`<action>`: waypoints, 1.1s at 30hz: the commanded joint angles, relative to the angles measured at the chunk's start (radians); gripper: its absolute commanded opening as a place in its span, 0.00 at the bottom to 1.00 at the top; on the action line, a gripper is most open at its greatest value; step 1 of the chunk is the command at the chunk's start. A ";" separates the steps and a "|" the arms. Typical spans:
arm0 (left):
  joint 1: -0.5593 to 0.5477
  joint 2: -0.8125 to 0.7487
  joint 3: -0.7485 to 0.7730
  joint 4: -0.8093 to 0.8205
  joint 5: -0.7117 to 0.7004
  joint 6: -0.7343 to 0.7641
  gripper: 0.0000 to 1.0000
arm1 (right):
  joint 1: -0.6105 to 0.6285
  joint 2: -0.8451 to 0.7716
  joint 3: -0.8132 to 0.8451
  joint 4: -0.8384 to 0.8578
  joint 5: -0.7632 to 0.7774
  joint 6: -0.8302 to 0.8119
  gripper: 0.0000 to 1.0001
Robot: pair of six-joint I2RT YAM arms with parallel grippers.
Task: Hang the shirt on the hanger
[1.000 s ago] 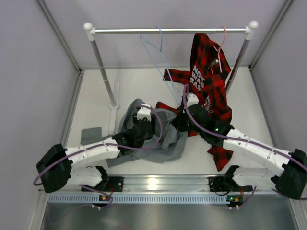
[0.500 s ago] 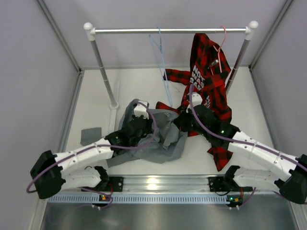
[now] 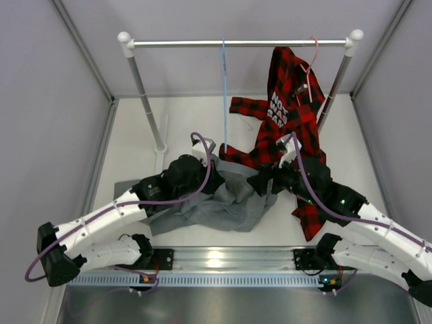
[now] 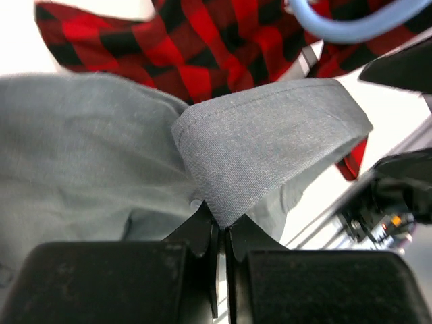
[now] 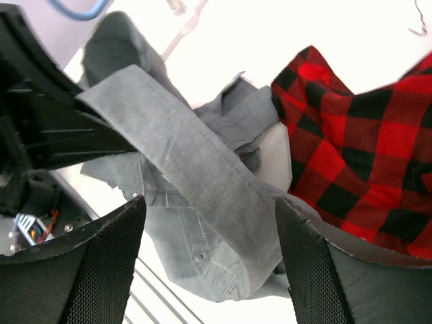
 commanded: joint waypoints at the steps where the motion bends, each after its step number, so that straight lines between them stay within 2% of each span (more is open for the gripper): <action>1: 0.000 -0.048 0.015 -0.039 0.060 -0.039 0.00 | -0.007 -0.031 0.005 -0.052 -0.065 -0.070 0.73; 5: 0.000 -0.079 0.020 -0.072 0.018 -0.046 0.00 | -0.003 -0.045 -0.031 -0.046 -0.151 -0.095 0.66; 9: 0.000 -0.100 0.012 -0.079 -0.006 -0.055 0.00 | 0.045 -0.049 -0.058 -0.021 -0.191 -0.129 0.67; 13: 0.000 -0.106 0.020 -0.079 -0.005 -0.058 0.00 | 0.106 -0.048 -0.059 -0.012 -0.049 -0.138 0.66; 16: 0.000 -0.118 0.021 -0.083 -0.014 -0.061 0.00 | 0.123 -0.025 -0.065 0.000 0.057 -0.137 0.60; 19: 0.000 -0.138 0.027 -0.097 -0.029 -0.056 0.00 | 0.128 0.011 -0.065 0.045 0.152 -0.130 0.23; 20: 0.000 -0.148 0.030 -0.106 -0.037 -0.055 0.00 | 0.128 0.026 -0.059 0.058 0.170 -0.129 0.05; 21: 0.000 -0.151 0.039 -0.115 -0.046 -0.049 0.00 | 0.128 0.032 -0.050 0.055 0.187 -0.129 0.00; 25: 0.038 -0.139 0.110 -0.235 -0.111 -0.006 0.00 | 0.128 0.051 0.042 0.008 0.240 -0.120 0.00; 27: 0.109 -0.146 0.116 -0.258 -0.077 0.017 0.00 | 0.128 0.084 0.079 -0.036 0.240 -0.111 0.00; 28: 0.146 -0.148 0.115 -0.258 -0.045 0.043 0.00 | 0.128 0.124 0.117 -0.050 0.223 -0.109 0.07; 30: 0.293 -0.137 0.106 -0.252 0.104 0.077 0.00 | 0.128 0.152 0.143 -0.061 0.188 -0.097 0.14; 31: 0.336 -0.128 0.087 -0.241 0.179 0.085 0.00 | 0.128 0.158 0.156 -0.051 0.172 -0.089 0.16; 32: 0.385 -0.119 0.073 -0.229 0.280 0.088 0.00 | 0.128 0.155 0.157 -0.037 0.157 -0.081 0.24; 33: 0.391 -0.119 0.063 -0.200 0.312 0.086 0.00 | 0.128 0.149 0.160 -0.023 0.114 -0.068 0.29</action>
